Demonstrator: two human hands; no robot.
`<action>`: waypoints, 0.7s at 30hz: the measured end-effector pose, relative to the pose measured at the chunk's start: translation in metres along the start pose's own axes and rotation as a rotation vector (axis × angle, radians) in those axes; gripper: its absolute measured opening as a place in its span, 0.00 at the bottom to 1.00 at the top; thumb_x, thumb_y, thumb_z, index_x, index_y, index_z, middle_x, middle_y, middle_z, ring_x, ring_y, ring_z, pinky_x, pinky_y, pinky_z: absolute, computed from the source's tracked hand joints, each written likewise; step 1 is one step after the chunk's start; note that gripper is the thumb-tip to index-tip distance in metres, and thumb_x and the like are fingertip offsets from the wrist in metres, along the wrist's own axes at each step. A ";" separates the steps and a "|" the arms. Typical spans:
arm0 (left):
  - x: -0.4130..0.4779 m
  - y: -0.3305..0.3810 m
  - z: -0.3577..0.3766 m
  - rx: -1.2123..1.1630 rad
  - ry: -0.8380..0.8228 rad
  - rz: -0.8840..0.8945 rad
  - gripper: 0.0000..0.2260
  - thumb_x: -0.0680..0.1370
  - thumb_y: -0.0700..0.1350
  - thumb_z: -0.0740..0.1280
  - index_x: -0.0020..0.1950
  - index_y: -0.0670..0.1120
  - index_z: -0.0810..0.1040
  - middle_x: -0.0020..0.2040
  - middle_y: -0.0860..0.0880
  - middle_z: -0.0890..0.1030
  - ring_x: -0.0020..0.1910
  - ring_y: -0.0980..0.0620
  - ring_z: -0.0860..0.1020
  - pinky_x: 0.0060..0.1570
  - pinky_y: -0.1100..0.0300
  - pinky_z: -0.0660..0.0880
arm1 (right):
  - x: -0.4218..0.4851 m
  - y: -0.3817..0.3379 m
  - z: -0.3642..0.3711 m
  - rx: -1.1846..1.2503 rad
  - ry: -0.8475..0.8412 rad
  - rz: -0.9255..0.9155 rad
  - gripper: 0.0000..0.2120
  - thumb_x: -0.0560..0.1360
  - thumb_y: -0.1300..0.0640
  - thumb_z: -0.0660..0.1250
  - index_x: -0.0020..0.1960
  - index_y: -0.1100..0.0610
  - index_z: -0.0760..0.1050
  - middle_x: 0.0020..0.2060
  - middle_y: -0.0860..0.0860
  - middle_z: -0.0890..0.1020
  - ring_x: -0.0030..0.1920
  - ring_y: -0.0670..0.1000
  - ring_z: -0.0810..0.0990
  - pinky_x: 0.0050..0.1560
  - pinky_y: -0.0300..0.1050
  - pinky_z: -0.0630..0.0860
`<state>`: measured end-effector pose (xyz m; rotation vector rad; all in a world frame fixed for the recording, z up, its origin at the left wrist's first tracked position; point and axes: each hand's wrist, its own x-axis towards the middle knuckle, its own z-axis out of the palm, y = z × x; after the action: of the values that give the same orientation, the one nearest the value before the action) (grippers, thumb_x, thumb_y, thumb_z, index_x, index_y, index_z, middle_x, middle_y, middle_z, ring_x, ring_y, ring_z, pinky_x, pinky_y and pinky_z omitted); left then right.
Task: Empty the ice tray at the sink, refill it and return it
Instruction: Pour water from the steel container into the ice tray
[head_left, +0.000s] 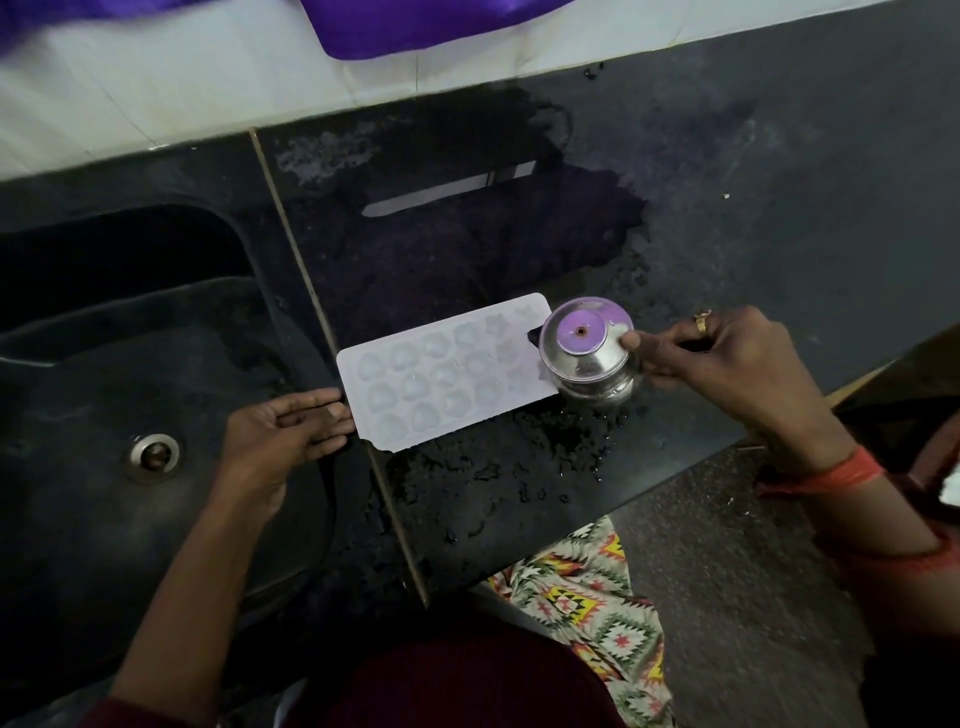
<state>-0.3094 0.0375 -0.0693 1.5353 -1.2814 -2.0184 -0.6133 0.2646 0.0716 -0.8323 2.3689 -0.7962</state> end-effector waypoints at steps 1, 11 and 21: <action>0.000 0.000 -0.001 0.000 -0.001 0.001 0.07 0.75 0.35 0.72 0.53 0.41 0.82 0.43 0.43 0.87 0.44 0.49 0.86 0.39 0.63 0.82 | 0.000 0.000 0.000 -0.001 -0.002 0.002 0.15 0.69 0.34 0.72 0.39 0.44 0.86 0.31 0.42 0.85 0.37 0.38 0.85 0.38 0.23 0.73; 0.003 0.000 -0.001 -0.007 -0.005 0.002 0.07 0.75 0.35 0.72 0.52 0.41 0.83 0.42 0.43 0.87 0.43 0.49 0.86 0.38 0.63 0.82 | 0.001 -0.004 0.000 0.008 -0.012 -0.013 0.13 0.69 0.37 0.73 0.37 0.46 0.85 0.30 0.39 0.84 0.34 0.37 0.84 0.35 0.20 0.70; 0.004 0.000 -0.001 0.004 -0.008 0.006 0.06 0.75 0.36 0.72 0.52 0.41 0.83 0.43 0.43 0.87 0.43 0.49 0.86 0.37 0.64 0.81 | 0.005 -0.003 -0.002 0.015 -0.026 -0.011 0.13 0.70 0.37 0.73 0.39 0.47 0.86 0.32 0.41 0.85 0.36 0.38 0.85 0.39 0.21 0.72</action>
<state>-0.3103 0.0338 -0.0720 1.5248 -1.2919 -2.0216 -0.6165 0.2599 0.0733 -0.8453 2.3350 -0.8024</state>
